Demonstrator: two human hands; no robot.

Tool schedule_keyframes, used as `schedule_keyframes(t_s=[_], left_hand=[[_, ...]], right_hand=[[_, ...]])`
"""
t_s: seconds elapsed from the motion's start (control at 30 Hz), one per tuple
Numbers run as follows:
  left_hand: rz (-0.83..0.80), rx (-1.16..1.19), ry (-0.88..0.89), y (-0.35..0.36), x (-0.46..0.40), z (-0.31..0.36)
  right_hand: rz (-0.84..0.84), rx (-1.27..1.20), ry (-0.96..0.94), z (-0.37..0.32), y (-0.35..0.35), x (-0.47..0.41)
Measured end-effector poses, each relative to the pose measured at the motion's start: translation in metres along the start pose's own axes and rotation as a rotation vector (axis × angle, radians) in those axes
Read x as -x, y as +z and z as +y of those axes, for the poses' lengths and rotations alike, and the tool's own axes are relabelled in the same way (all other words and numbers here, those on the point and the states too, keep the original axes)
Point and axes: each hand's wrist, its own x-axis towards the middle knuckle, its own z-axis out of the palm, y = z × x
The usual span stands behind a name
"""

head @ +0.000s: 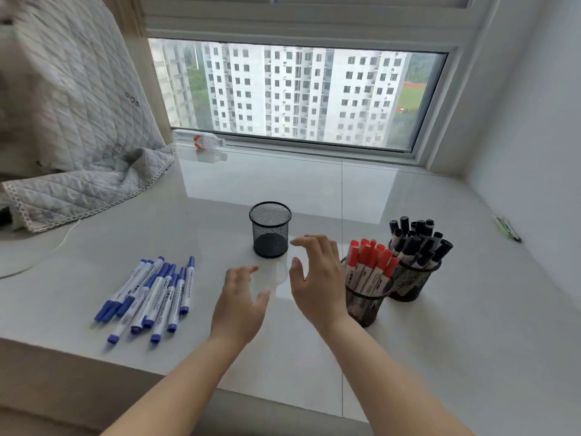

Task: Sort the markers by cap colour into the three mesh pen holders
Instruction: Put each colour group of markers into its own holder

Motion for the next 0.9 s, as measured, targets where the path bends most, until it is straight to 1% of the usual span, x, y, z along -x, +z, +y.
schedule_keyframes(t_s=[0.1, 0.17, 0.23, 0.37, 0.5, 0.63, 0.77, 0.9], left_hand=[[0.039, -0.129, -0.014, -0.025, 0.002, -0.029], [0.067, -0.224, -0.026, -0.044, -0.002, -0.047], [0.085, -0.284, -0.076, -0.061, -0.01, -0.064], [0.156, -0.382, -0.145, -0.087, -0.024, -0.098], [0.156, -0.428, -0.268, -0.107, -0.037, -0.124], [0.102, -0.415, -0.387, -0.116, -0.051, -0.141], [0.094, -0.453, -0.4, -0.116, -0.06, -0.15], [0.081, -0.464, -0.424, -0.118, -0.068, -0.156]], right_hand=[[-0.124, -0.139, 0.21, 0.001, 0.03, 0.003], [-0.2, -0.145, 0.363, 0.007, 0.049, 0.001], [-0.252, -0.137, 0.477, 0.012, 0.068, -0.003], [-0.203, -0.162, 0.65, 0.019, 0.101, -0.016], [-0.135, -0.179, 0.746, 0.029, 0.129, -0.031], [-0.049, -0.199, 0.77, 0.038, 0.151, -0.038], [0.018, -0.179, 0.812, 0.045, 0.162, -0.043], [0.035, -0.175, 0.856, 0.048, 0.17, -0.048]])
